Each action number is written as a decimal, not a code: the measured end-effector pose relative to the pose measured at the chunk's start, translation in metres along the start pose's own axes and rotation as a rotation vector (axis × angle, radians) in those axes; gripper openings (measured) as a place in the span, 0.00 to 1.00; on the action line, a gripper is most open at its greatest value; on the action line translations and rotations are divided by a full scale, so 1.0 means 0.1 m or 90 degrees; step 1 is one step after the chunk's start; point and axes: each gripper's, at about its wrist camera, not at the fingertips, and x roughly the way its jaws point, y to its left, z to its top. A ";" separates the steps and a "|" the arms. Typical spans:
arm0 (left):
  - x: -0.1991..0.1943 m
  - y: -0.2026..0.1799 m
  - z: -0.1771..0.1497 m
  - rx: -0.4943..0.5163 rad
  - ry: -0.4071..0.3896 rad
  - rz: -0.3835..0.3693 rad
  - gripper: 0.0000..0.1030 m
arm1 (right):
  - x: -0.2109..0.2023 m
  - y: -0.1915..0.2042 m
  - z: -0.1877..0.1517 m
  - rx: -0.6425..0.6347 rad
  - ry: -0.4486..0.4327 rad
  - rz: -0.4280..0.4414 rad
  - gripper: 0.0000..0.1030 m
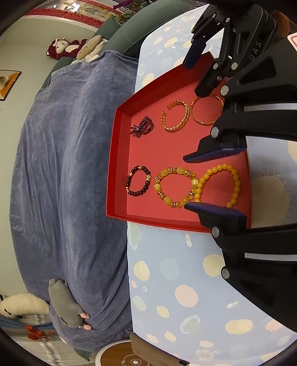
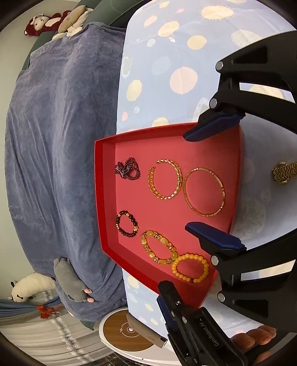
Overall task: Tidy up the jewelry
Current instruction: 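Lower both held pieces into the red box and open both tools, then withdraw both tools from the box toward the watch and red bracelet, then close the right tool on the gold wristwatch band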
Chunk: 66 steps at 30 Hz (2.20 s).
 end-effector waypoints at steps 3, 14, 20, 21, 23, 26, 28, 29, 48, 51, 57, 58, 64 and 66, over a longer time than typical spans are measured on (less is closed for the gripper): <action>-0.13 0.04 -0.02 -0.002 -0.002 0.003 0.37 | -0.15 -0.03 -0.05 -0.001 -0.006 -0.004 0.67; -0.63 0.05 -0.27 0.025 -0.007 0.010 0.37 | -0.72 -0.14 -0.24 0.008 -0.024 0.002 0.67; -0.80 0.02 -0.48 0.022 0.002 0.003 0.37 | -0.89 -0.14 -0.43 0.011 -0.016 0.000 0.67; -0.82 0.01 -0.52 0.023 0.004 0.003 0.37 | -0.90 -0.15 -0.47 0.012 -0.012 0.003 0.67; -0.84 -0.02 -0.59 0.028 0.009 0.003 0.37 | -0.94 -0.14 -0.56 0.017 -0.009 0.003 0.67; -0.88 -0.05 -0.68 0.024 0.017 -0.007 0.38 | -0.96 -0.13 -0.69 0.022 0.004 0.005 0.66; -0.88 -0.07 -0.75 0.017 0.025 -0.018 0.38 | -0.94 -0.12 -0.78 0.022 0.015 0.013 0.66; -0.87 -0.09 -0.77 0.017 0.028 -0.022 0.39 | -0.92 -0.10 -0.82 0.014 0.021 0.014 0.65; -0.73 -0.14 -0.88 0.032 0.057 -0.023 0.46 | -0.42 -0.06 -0.86 0.005 0.071 0.018 0.59; -0.71 -0.10 -0.89 0.025 0.062 -0.022 0.46 | -0.34 -0.05 -0.83 0.003 0.073 0.017 0.56; -0.69 -0.06 -0.90 0.024 0.068 -0.022 0.46 | -0.24 -0.02 -0.83 -0.014 0.078 -0.001 0.45; -0.68 -0.06 -0.90 0.024 0.069 -0.022 0.46 | -0.24 -0.01 -0.83 -0.018 0.077 -0.005 0.40; -0.68 -0.05 -0.90 0.023 0.069 -0.022 0.46 | -0.25 -0.05 -0.83 -0.020 0.077 -0.018 0.22; -0.68 -0.05 -0.90 0.024 0.071 -0.023 0.46 | -0.27 -0.07 -0.84 -0.015 0.079 -0.014 0.22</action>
